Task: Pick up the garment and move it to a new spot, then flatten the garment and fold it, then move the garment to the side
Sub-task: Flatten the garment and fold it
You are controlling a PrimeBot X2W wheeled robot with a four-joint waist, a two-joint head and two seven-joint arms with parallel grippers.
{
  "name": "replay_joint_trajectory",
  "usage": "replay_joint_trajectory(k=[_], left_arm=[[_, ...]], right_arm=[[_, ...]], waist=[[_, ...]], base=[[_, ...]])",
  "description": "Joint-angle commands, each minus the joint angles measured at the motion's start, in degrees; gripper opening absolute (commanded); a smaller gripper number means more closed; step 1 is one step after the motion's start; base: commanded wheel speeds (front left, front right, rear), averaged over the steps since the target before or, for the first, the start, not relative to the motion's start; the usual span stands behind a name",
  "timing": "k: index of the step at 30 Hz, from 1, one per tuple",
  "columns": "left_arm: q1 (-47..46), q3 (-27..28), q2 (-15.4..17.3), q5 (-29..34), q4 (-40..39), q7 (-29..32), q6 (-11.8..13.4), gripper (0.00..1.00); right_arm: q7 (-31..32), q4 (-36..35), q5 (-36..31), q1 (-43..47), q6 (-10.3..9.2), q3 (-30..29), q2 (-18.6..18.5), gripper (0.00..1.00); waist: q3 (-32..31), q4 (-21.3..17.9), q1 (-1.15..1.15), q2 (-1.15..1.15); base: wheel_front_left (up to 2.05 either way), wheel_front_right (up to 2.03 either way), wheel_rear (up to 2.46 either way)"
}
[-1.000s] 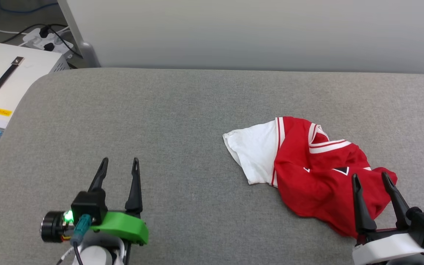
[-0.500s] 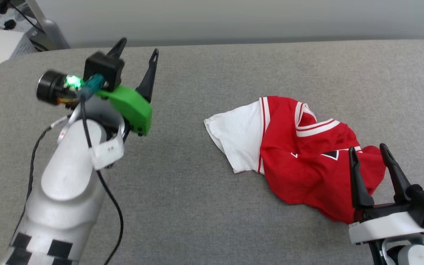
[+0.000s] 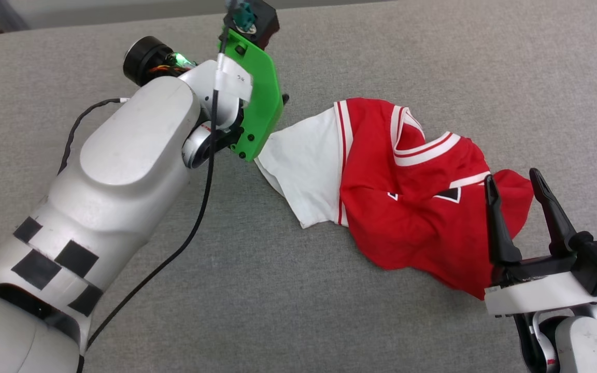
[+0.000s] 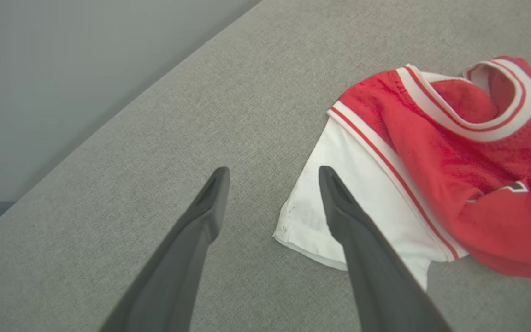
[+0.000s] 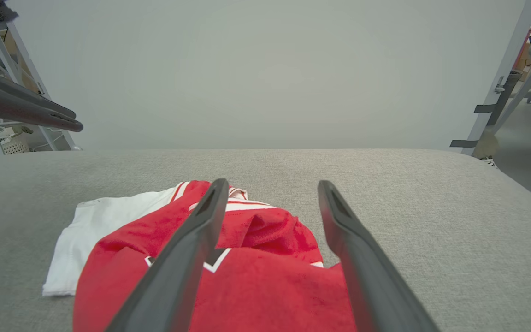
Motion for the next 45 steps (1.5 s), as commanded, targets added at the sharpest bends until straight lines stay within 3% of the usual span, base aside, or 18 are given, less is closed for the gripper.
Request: replay_joint_trajectory(k=[1,6,16,17,18,24,29,39,45], left_arm=[[-1.7,-2.5,1.0,-1.8,0.4,2.5,-0.1,1.00],[-4.5,-11.8,3.6,-7.2,1.1,9.4,-0.1,1.00],[-3.8,-21.7,5.8,-12.9,3.0,11.3,-0.1,1.00],[-3.8,-22.1,6.0,-12.9,2.6,10.9,-0.1,0.08],[-3.7,-22.3,6.1,-13.2,2.2,10.4,-0.1,0.00],[-5.4,-21.9,7.2,-16.1,1.5,1.3,-0.1,0.00],[-5.6,-20.3,11.1,-18.8,2.2,-4.1,-0.1,0.00],[0.4,-18.7,20.0,-23.0,8.8,-8.0,-0.1,0.00],[5.7,-17.9,20.8,-25.5,13.2,-10.4,0.5,0.00]], right_arm=[[-0.3,-0.3,-0.5,-1.4,-0.05,0.2,0.2,1.00],[-0.3,-0.4,-0.5,-2.9,-0.05,0.4,0.4,1.00],[-0.3,-0.3,-0.3,-4.7,-0.05,0.6,0.7,1.00],[-0.3,-0.2,-0.3,-4.7,-0.05,0.5,0.7,1.00],[-0.3,-0.1,-0.4,-4.7,-0.05,0.4,0.7,1.00],[-0.3,0.2,-1.0,-3.9,-0.05,-0.6,0.7,1.00],[-0.3,0.1,-1.4,-2.7,-0.05,-1.4,0.7,1.00],[-0.3,0.0,-1.6,-1.3,-0.05,-1.5,0.2,1.00],[-0.3,0.1,-1.5,-0.9,-0.05,-1.7,0.1,1.00]], waist=[[2.8,-2.3,0.00,0.00],[5.5,-3.8,0.00,0.00],[8.4,-4.7,0.00,0.00],[8.4,-4.5,0.00,0.00],[8.2,-4.2,0.00,0.00],[5.2,-1.3,0.00,0.00],[2.5,1.6,0.00,0.00],[0.8,4.0,0.00,0.00],[1.1,3.6,0.00,0.00]], base=[[0.00,0.00,0.00],[0.00,0.00,0.00],[0.00,0.00,0.00],[0.00,0.00,0.00],[0.00,0.00,0.00],[0.00,0.00,0.00],[0.00,0.00,0.00],[0.00,0.00,0.00],[0.00,0.00,0.00]])
